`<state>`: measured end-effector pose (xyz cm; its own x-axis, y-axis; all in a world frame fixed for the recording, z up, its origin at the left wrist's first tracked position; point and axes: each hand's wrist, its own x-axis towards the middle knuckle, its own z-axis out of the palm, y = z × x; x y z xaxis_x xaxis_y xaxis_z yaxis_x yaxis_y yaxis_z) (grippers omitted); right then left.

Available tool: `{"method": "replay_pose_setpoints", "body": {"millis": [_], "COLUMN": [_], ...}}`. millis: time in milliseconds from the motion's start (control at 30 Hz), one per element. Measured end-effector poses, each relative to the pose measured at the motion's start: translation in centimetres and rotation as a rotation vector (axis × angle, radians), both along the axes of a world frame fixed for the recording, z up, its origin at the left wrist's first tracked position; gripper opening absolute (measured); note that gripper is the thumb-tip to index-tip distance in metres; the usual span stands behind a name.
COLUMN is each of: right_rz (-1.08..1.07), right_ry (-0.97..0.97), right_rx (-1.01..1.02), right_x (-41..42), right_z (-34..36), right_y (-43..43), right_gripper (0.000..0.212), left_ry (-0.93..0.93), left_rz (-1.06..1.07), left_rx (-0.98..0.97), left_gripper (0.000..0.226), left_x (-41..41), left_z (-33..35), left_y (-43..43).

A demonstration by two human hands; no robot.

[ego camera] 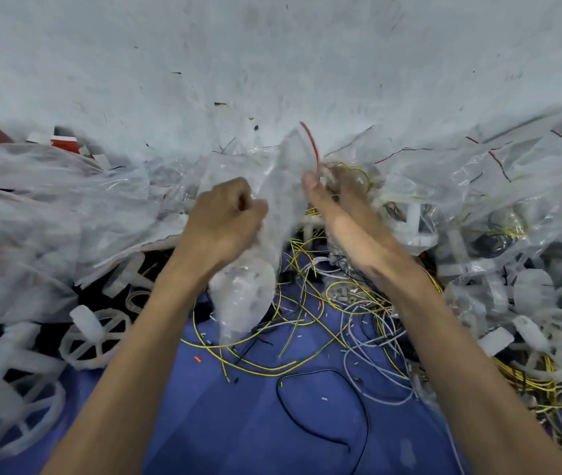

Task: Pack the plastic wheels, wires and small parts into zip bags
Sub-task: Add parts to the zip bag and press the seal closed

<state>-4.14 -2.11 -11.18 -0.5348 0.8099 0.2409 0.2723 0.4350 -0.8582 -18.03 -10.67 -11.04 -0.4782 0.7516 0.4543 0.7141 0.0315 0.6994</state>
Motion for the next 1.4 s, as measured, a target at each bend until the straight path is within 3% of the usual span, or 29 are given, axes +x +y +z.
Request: {"method": "replay_pose_setpoints", "body": {"millis": [33, 100, 133, 200, 233, 300, 400, 433, 500, 567, 633, 733, 800, 900, 1033, 1200, 1267, 1400], "right_rz": [0.122, 0.282, 0.325, 0.348, 0.333, 0.268, 0.257, 0.263, 0.278, 0.298, 0.332, 0.349, 0.294, 0.166, 0.105, 0.039, 0.018, 0.036], "right_ry": [-0.002, 0.086, 0.17, 0.31, 0.331, 0.325, 0.47, 0.537, 0.635, 0.713, 0.738, 0.71, 0.624, 0.361, 0.18, 0.026, -0.039, -0.352], "right_rx": [-0.217, -0.52, -0.598, -0.651, -0.652, -0.637, -0.768, -0.83, -0.932, -1.021, -1.069, -1.075, -0.943, -0.575, -0.405, -0.253, -0.221, -0.008], "right_x": [-0.4, -1.1, -1.3, -1.4, -1.3, -1.0, -1.0, -1.0, -1.0, -1.0, -1.0, -1.2, -0.8, 0.4, 1.7, 2.5, 2.7, 3.9], "right_z": [-0.5, -1.6, -2.2, -3.1, -3.2, -3.5, -3.8, -3.7, -3.2, -2.9, -2.7, -2.6, -2.5, -2.6, -2.4, -3.3, -4.2, -5.4], "right_y": [-0.6, -1.2, -1.0, -0.5, -0.3, 0.0, -0.1, -0.1, -0.1, -0.1, -0.4, -0.7, -0.3, 0.7, 1.8, 3.3, 4.0, 5.4], "right_gripper": [0.124, 0.127, 0.109, 0.041, 0.019, 0.026, 0.037, 0.04, 0.04, 0.037, 0.034, 0.035, 0.03, 0.021, 0.022, 0.032, 0.028, 0.01], "left_ry": [-0.053, -0.254, -0.358, -0.438, -0.426, -0.386, -0.301, -0.274, -0.315, -0.484, -0.616, -0.53, -0.443, -0.252, -0.034, 0.082, 0.144, 0.267], "left_rz": [-0.071, -0.299, -0.419, -0.548, -0.551, -0.457, -0.103, -0.013, 0.015, -0.098, -0.196, -0.179, -0.075, 0.04, 0.105, -0.266, -0.352, -0.39], "left_rx": [-0.016, -0.1, -0.168, -0.315, -0.346, -0.252, 0.08, 0.103, -0.072, -0.248, -0.261, -0.196, -0.175, -0.21, -0.371, -0.716, -0.883, -0.796], "left_gripper": [0.023, 0.018, 0.017, 0.014, 0.016, 0.017, 0.012, 0.03, 0.082, 0.106, 0.083, 0.043, 0.03, 0.032, 0.039, 0.052, 0.046, 0.032], "left_x": [0.8, 1.9, 2.2, 2.0, 1.5, 0.3, -1.8, -2.4, -3.0, -3.0, -2.8, -2.8, -3.4, -4.0, -4.4, -5.9, -5.9, -6.3], "left_z": [0.3, 0.6, 0.5, 0.6, 0.6, 0.9, 1.0, 0.7, 0.0, -0.9, -1.8, -2.3, -2.2, -1.9, -0.8, -0.4, -0.8, -1.3], "left_y": [-0.1, -0.4, -0.6, -1.0, -1.3, -1.6, -1.2, -1.0, -0.9, -0.9, -0.7, -0.1, 0.2, 0.1, -0.7, -3.1, -3.7, -3.8]}}
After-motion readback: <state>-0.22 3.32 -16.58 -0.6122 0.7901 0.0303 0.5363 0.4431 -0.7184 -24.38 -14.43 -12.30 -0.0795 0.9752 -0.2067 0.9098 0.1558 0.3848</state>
